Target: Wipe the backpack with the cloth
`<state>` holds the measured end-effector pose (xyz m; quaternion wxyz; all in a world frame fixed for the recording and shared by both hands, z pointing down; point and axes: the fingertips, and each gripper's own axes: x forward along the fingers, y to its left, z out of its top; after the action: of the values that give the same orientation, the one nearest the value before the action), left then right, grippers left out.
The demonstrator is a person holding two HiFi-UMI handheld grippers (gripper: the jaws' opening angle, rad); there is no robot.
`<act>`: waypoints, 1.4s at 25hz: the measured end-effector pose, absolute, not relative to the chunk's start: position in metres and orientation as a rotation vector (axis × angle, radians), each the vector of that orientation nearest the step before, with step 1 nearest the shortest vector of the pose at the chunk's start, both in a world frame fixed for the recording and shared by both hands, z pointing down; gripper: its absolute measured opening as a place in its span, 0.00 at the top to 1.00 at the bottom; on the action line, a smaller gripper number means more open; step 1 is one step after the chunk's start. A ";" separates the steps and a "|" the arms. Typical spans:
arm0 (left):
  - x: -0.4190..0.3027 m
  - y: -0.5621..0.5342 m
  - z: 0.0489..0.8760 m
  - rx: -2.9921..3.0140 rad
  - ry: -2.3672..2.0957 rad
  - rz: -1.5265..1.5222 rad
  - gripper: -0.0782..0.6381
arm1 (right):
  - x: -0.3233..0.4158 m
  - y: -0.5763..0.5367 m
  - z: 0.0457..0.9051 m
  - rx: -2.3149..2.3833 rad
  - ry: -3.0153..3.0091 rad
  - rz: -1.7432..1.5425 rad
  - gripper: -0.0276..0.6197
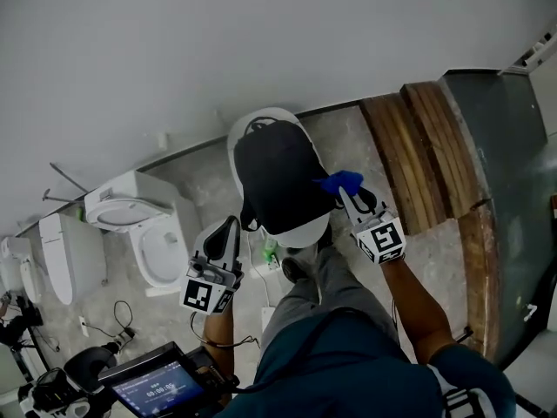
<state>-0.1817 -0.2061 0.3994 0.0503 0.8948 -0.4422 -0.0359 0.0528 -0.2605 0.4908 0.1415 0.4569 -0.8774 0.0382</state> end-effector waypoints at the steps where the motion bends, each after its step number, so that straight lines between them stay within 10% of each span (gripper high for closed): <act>1: -0.179 -0.209 0.403 2.729 -1.326 -0.115 0.89 | 0.056 -0.266 0.508 1.321 -2.516 0.159 0.88; 17: -0.179 -0.287 0.532 2.540 -1.362 0.028 0.88 | 0.090 -0.340 0.837 1.300 -2.175 0.897 0.88; 35: -0.213 -0.311 0.581 2.370 -1.516 0.030 0.88 | -0.053 -0.527 0.796 0.713 -2.513 0.631 0.88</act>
<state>-0.2130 -0.3107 0.5807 0.1635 0.8310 -0.5316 0.0104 -0.0533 -0.5271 0.7962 0.2254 0.2585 -0.9110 0.2289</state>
